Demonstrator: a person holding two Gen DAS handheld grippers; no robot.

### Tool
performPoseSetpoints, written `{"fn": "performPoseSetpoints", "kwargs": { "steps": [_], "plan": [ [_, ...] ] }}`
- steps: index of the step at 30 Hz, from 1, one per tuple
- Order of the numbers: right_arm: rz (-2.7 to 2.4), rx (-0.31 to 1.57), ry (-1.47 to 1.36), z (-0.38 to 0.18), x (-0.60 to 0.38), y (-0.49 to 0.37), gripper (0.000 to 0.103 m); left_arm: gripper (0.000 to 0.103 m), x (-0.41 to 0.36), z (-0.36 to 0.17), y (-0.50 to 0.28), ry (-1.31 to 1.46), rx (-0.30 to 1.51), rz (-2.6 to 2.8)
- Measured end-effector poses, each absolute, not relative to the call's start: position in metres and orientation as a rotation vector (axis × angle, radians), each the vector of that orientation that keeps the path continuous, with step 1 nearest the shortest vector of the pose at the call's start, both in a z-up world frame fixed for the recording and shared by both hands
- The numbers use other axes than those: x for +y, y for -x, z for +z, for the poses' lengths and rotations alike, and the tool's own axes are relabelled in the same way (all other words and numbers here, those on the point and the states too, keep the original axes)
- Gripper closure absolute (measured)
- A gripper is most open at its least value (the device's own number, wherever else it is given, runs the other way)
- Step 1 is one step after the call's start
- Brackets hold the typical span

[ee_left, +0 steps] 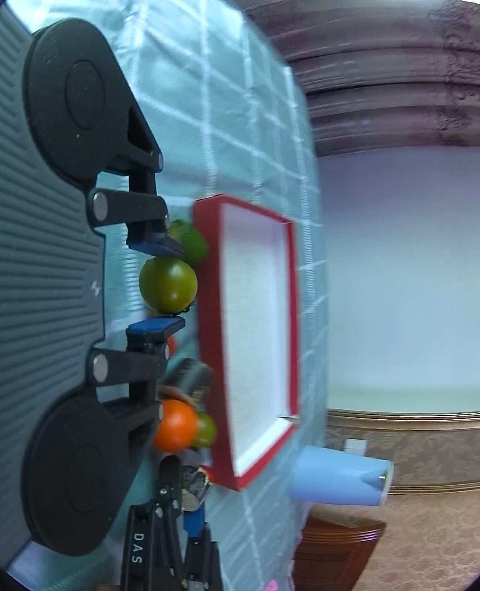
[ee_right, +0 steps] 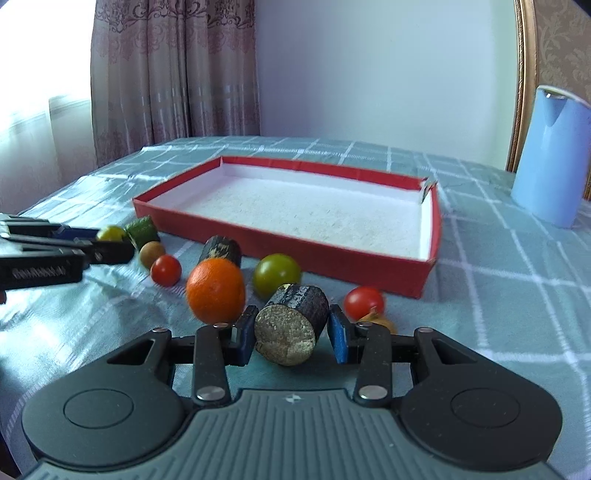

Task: Organize fruits
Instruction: 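Carry both pieces into the red tray and open both grippers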

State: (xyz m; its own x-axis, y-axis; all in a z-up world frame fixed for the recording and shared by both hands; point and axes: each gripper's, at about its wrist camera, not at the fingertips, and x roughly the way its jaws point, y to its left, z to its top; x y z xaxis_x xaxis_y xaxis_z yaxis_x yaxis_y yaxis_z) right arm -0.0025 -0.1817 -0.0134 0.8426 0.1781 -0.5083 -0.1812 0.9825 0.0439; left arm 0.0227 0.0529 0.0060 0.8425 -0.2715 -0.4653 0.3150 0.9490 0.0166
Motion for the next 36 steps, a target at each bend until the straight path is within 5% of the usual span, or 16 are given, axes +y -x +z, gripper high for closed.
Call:
{"fn": "performPoseSetpoints", "kwargs": {
  "steps": [10,20,36],
  "plan": [
    [0.027,0.445,0.078,0.016,-0.199,-0.053,0.064,0.071,0.019,0.024,-0.085,-0.096,0.409,-0.219],
    [-0.022,0.635,0.06,-0.012,-0.214,-0.144,0.064,0.071,0.014,0.008,-0.167,-0.086,0.551,-0.138],
    [-0.021,0.649,0.053,-0.015,-0.214,-0.155,0.059,0.063,0.014,-0.012,-0.19,-0.093,0.642,-0.111]
  ]
}}
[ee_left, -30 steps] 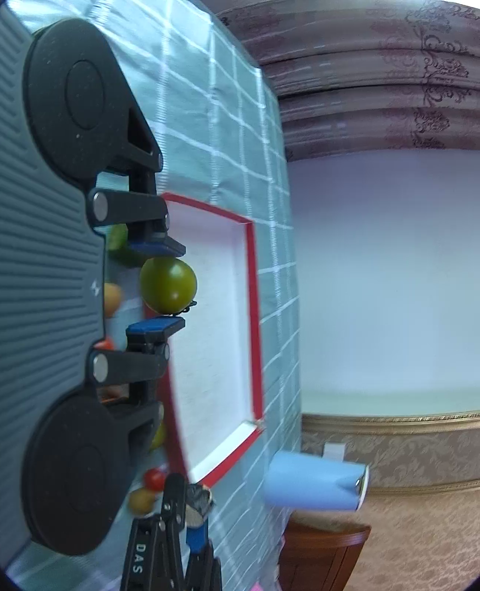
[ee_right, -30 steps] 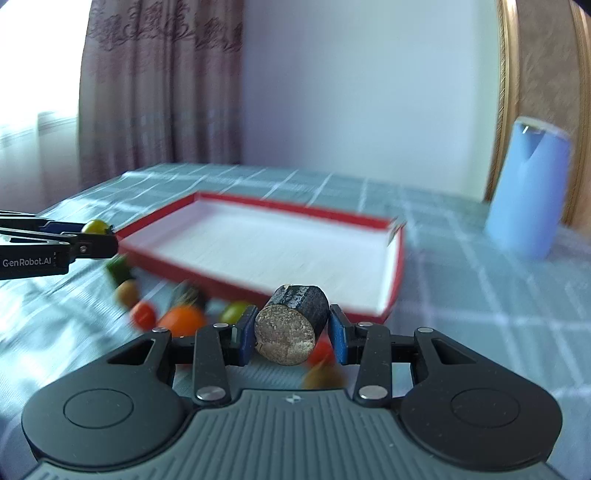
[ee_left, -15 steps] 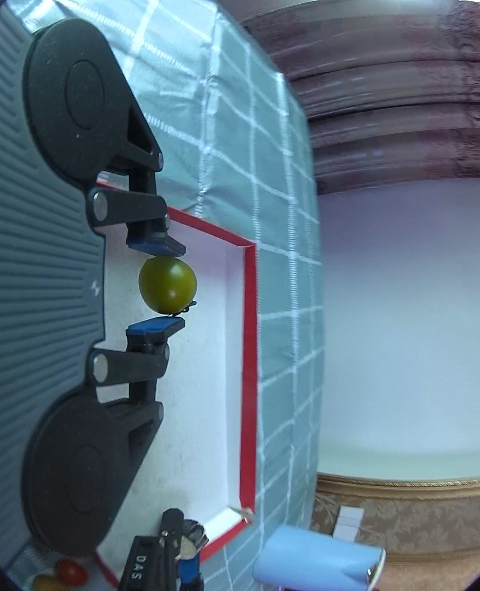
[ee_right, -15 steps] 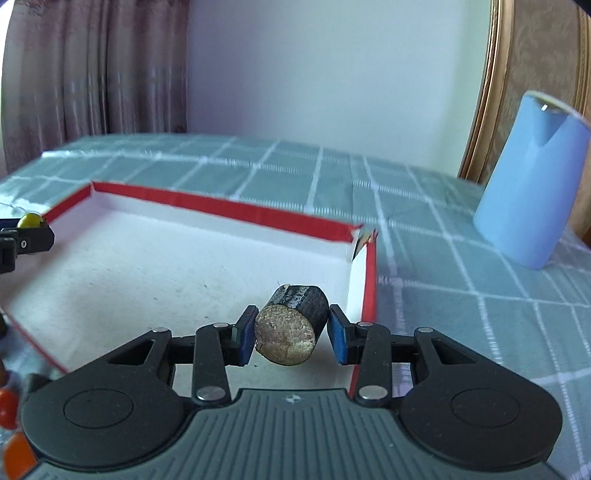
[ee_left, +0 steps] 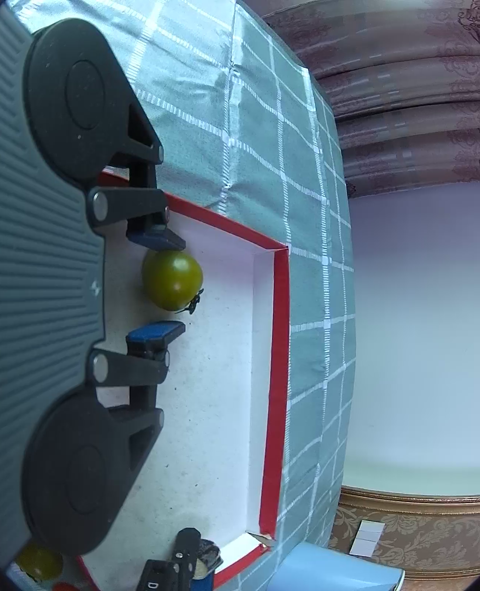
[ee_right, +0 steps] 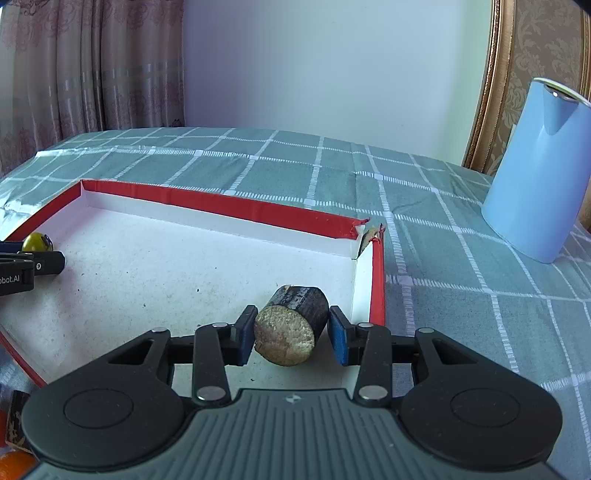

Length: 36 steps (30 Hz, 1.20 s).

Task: Organize fruits
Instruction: 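Carry both pieces into the red tray and open both grippers, then move the right gripper to the longan and close on it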

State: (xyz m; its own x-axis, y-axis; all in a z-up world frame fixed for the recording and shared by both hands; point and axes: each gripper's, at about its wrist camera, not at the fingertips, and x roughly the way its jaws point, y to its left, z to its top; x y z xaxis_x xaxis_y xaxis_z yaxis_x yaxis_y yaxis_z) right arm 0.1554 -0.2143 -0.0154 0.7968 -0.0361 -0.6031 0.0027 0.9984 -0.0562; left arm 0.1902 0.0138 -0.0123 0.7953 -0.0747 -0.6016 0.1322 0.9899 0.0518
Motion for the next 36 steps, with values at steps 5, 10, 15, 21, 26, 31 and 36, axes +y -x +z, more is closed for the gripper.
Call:
{"fn": "performPoseSetpoints", "kwargs": {
  "steps": [5,10,15,21,26,31,36],
  "plan": [
    [-0.008,0.618,0.044,-0.014,-0.215,-0.15,0.036,0.03,0.014,-0.01,-0.183,-0.089,0.607,-0.132],
    [-0.029,0.558,0.039,-0.009,-0.218,-0.14,0.032,0.017,0.013,-0.002,-0.164,-0.116,0.508,-0.127],
    [-0.012,0.518,-0.025,-0.004,-0.227,-0.122,0.032,0.012,0.021,0.004,-0.144,-0.107,0.443,-0.109],
    [-0.021,0.45,-0.095,0.005,-0.24,-0.091,0.022,0.009,0.04,0.004,-0.111,-0.094,0.403,-0.095],
    [-0.013,0.438,-0.128,-0.001,-0.252,-0.061,0.021,0.003,0.053,0.005,-0.088,-0.053,0.37,-0.096],
    [0.036,0.451,-0.157,-0.007,-0.257,-0.031,0.021,0.002,0.059,-0.001,-0.065,-0.065,0.383,-0.098],
    [0.09,0.471,-0.074,-0.018,-0.246,-0.003,0.021,0.0,0.073,0.0,-0.04,-0.004,0.365,-0.138]
  ]
}}
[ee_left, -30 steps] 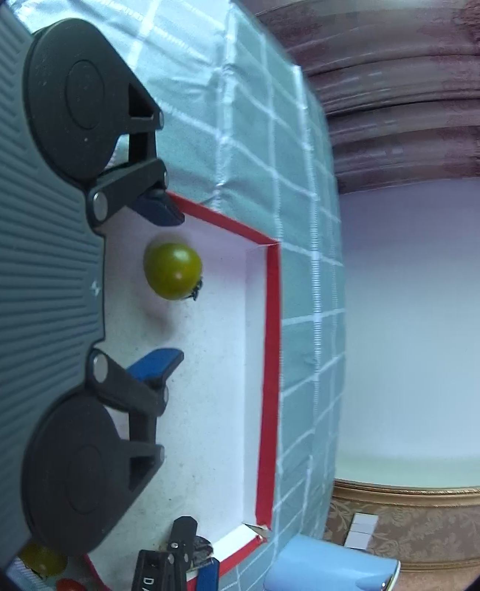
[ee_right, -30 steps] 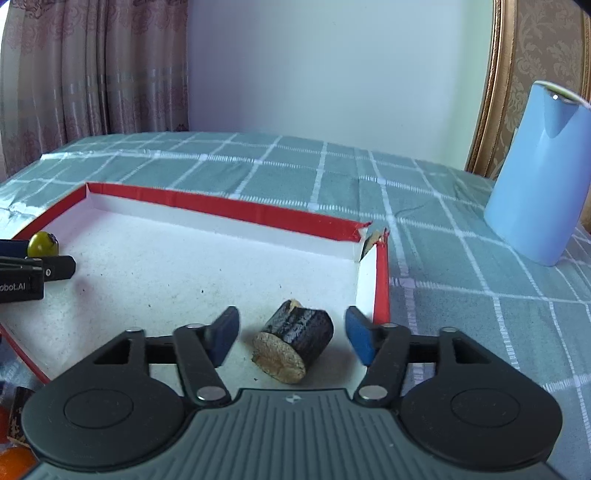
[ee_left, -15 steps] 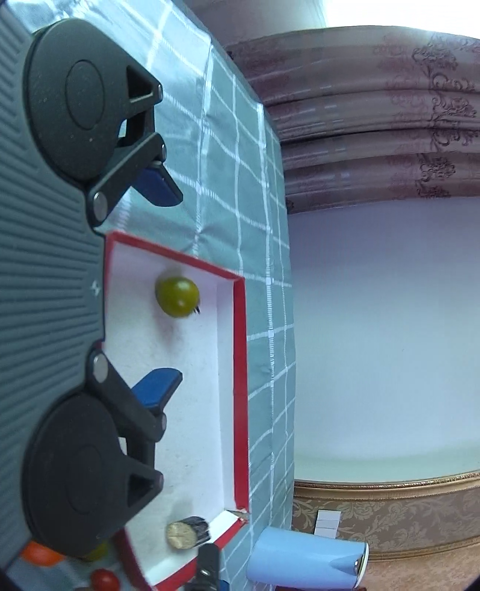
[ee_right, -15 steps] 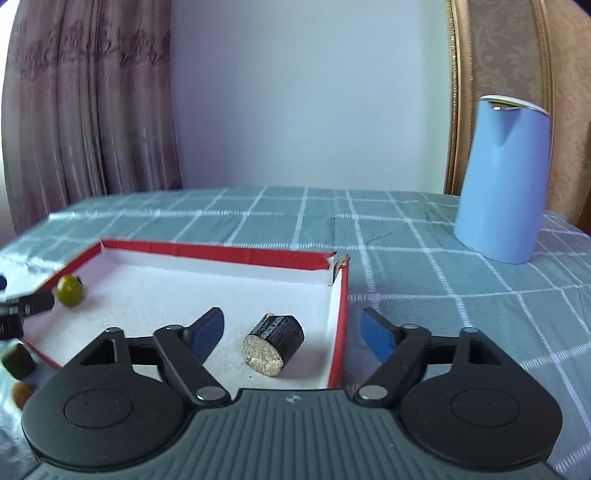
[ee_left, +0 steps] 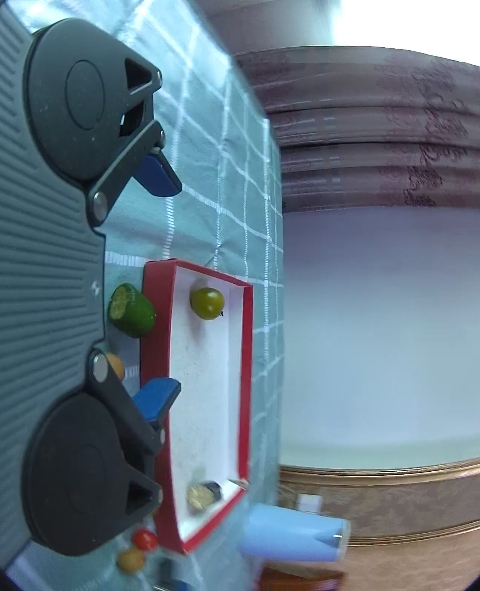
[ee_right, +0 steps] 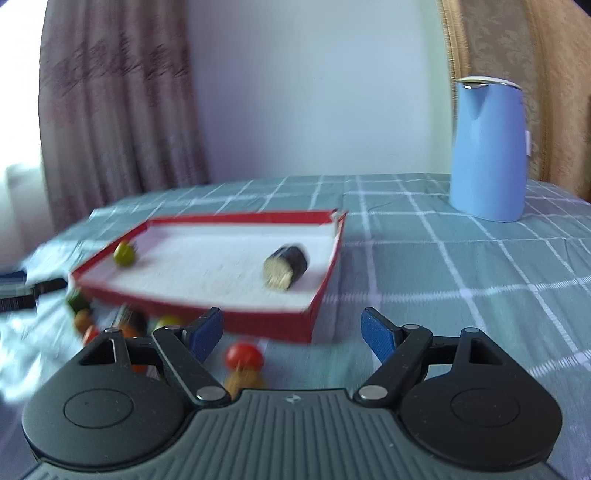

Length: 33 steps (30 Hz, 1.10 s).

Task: Organize fruits
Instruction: 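Move the right gripper to the longan and close on it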

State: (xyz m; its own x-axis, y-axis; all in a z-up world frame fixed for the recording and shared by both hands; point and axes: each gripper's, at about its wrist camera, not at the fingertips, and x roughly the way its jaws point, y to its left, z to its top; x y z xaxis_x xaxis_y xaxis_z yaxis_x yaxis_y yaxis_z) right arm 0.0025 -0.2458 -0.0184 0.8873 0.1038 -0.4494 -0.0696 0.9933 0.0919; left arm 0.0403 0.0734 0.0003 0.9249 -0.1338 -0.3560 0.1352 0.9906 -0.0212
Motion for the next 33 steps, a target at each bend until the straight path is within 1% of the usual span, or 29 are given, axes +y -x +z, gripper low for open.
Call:
{"fn": "performPoseSetpoints", "kwargs": {
  "steps": [2,4,13,18,30,33],
  "plan": [
    [0.1,0.502,-0.029,-0.023,-0.238,0.001,0.021,0.0,0.082,-0.005,-0.041,0.036,0.41,-0.163],
    [0.114,0.506,-0.042,-0.023,-0.238,0.0,0.021,0.0,0.084,-0.009,-0.047,0.049,0.466,-0.161],
    [0.093,0.618,0.025,-0.033,-0.226,-0.016,0.021,0.0,0.057,-0.021,-0.05,-0.131,0.55,-0.178],
    [0.093,0.617,0.048,-0.033,-0.221,-0.017,0.021,0.0,0.053,-0.028,-0.061,-0.15,0.623,-0.166],
    [0.088,0.633,0.013,-0.033,-0.223,-0.024,0.021,0.0,0.059,-0.03,-0.067,-0.11,0.661,-0.204],
    [0.065,0.639,0.016,-0.034,-0.223,-0.026,0.013,0.0,0.059,-0.03,-0.067,-0.108,0.662,-0.204]
  ]
}}
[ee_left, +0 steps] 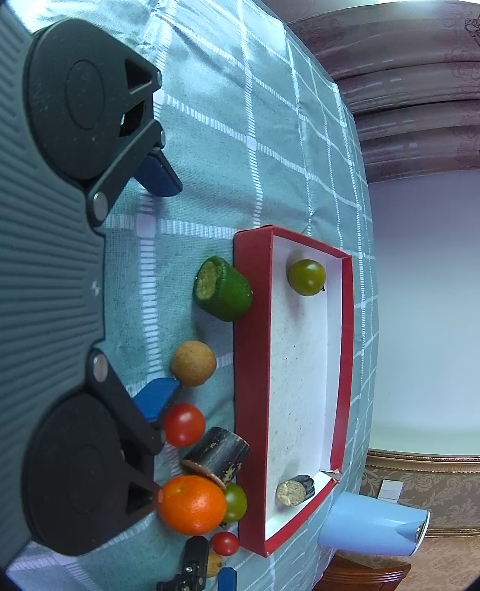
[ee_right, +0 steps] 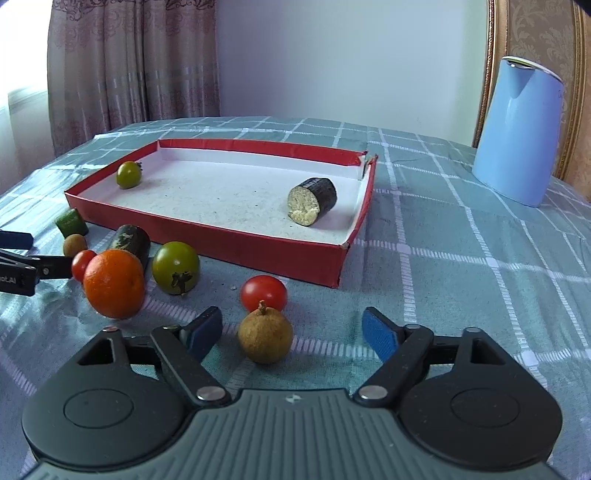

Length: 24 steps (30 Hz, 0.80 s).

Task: Organize fruits
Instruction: 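Move the right gripper to the longan and close on it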

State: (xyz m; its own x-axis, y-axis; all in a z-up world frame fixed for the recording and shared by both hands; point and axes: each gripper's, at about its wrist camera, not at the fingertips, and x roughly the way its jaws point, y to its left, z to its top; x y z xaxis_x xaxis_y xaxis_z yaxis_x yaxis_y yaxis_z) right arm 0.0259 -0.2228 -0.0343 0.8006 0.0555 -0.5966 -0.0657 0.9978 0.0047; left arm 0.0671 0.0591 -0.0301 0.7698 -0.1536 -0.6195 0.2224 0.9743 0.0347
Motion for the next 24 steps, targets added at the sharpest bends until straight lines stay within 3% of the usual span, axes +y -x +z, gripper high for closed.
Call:
{"fn": "performPoseSetpoints", "kwargs": {
  "steps": [2,8,9,11,14,17,20,24],
  "plan": [
    [0.055,0.648,0.004,-0.035,-0.225,-0.028,0.008,0.0,0.06,-0.03,-0.067,-0.108,0.662,-0.205],
    [0.062,0.643,-0.009,-0.035,-0.228,-0.025,0.01,0.0,0.059,-0.03,-0.067,-0.104,0.663,-0.207],
    [0.063,0.636,-0.01,-0.035,-0.228,-0.025,0.015,0.0,0.059,-0.03,-0.067,-0.103,0.663,-0.207],
    [0.091,0.623,0.005,-0.034,-0.226,-0.023,0.036,0.0,0.059,-0.03,-0.067,-0.103,0.663,-0.207],
    [0.121,0.61,0.036,-0.033,-0.22,-0.021,0.053,0.0,0.059,-0.03,-0.067,-0.103,0.663,-0.207],
    [0.131,0.608,0.036,-0.032,-0.219,-0.02,0.056,0.0,0.059,-0.03,-0.067,-0.103,0.663,-0.207],
    [0.132,0.609,0.012,-0.032,-0.223,-0.019,0.069,0.0,0.059,-0.03,-0.067,-0.103,0.663,-0.207],
    [0.132,0.602,0.005,-0.032,-0.227,-0.015,0.076,0.0,0.059,-0.03,-0.066,-0.102,0.66,-0.207]
  ]
}}
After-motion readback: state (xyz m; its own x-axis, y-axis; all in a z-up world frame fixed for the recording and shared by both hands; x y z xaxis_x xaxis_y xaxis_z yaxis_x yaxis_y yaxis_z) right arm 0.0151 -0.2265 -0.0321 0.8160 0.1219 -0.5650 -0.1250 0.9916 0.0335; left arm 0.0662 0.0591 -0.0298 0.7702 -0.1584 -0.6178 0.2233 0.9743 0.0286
